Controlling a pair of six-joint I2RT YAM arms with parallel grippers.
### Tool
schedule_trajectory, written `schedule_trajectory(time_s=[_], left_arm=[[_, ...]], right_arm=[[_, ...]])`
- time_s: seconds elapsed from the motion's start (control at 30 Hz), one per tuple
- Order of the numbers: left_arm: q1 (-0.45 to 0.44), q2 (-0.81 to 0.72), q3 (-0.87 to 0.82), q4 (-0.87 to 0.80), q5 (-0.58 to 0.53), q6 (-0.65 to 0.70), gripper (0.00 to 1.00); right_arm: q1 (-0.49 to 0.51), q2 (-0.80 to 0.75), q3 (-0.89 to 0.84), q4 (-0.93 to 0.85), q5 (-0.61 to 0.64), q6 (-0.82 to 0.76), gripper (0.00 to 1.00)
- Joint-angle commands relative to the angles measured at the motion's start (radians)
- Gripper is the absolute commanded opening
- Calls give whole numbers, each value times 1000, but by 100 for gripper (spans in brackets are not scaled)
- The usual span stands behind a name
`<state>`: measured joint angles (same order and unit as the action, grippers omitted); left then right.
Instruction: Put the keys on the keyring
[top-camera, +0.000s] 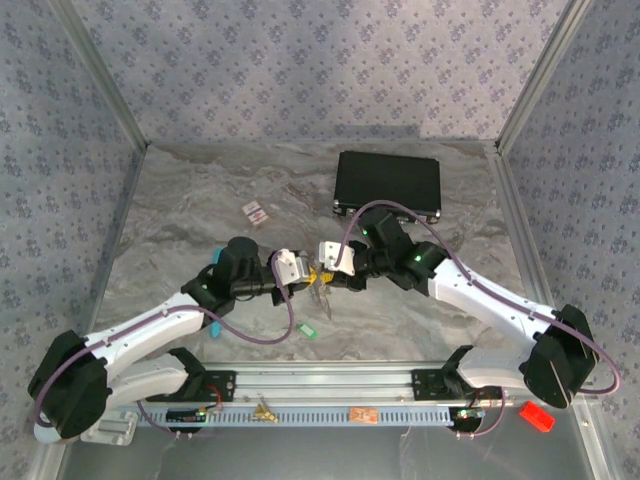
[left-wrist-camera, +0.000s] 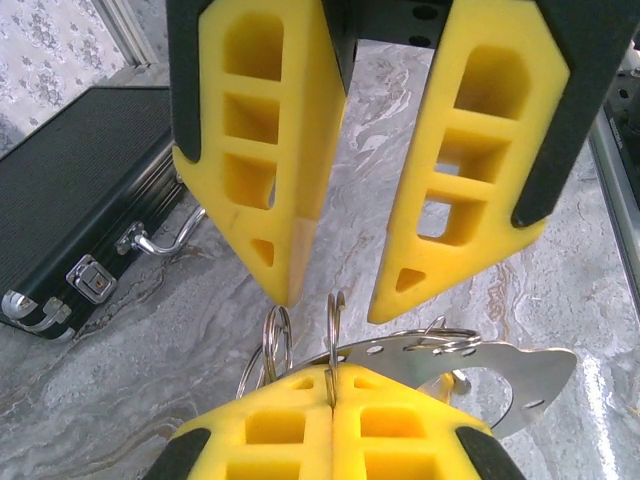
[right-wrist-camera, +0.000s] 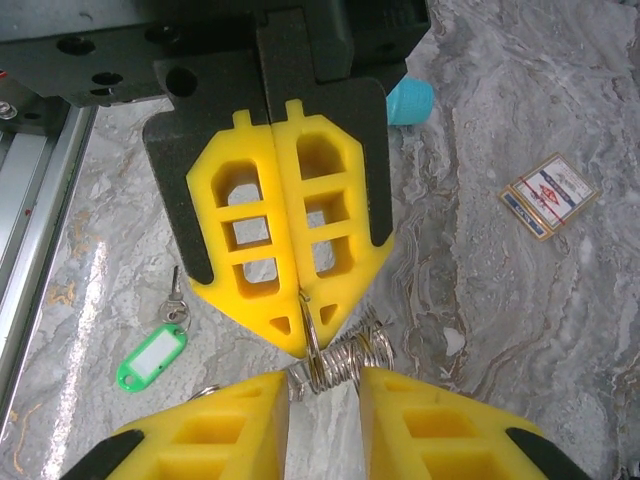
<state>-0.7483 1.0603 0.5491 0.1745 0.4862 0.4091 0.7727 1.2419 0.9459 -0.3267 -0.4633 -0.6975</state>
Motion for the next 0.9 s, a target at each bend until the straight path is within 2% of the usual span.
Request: schedule_trajectory(time_s=[0.0, 0.2, 0.33, 0.53, 0.7, 0.87], left_arm=[[-6, -9, 53, -21, 43, 33, 0], [-5, -5, 64, -38, 51, 37, 0], [-6, -9, 68, -37, 40, 31, 0], [2, -13, 11, 72, 26, -50, 14], [4, -25, -46, 177, 25, -108, 16], [6, -25, -67, 220, 28, -123, 14]], right_arm=[[8, 13, 37, -29, -20, -14, 24], [17, 35, 45, -32, -48, -13, 16], [18, 44, 47, -41, -51, -21, 0], [-4, 36, 16, -7, -109, 5, 0], [-16, 31, -6, 23, -144, 33, 0], [-20, 34, -10, 35, -171, 45, 0]])
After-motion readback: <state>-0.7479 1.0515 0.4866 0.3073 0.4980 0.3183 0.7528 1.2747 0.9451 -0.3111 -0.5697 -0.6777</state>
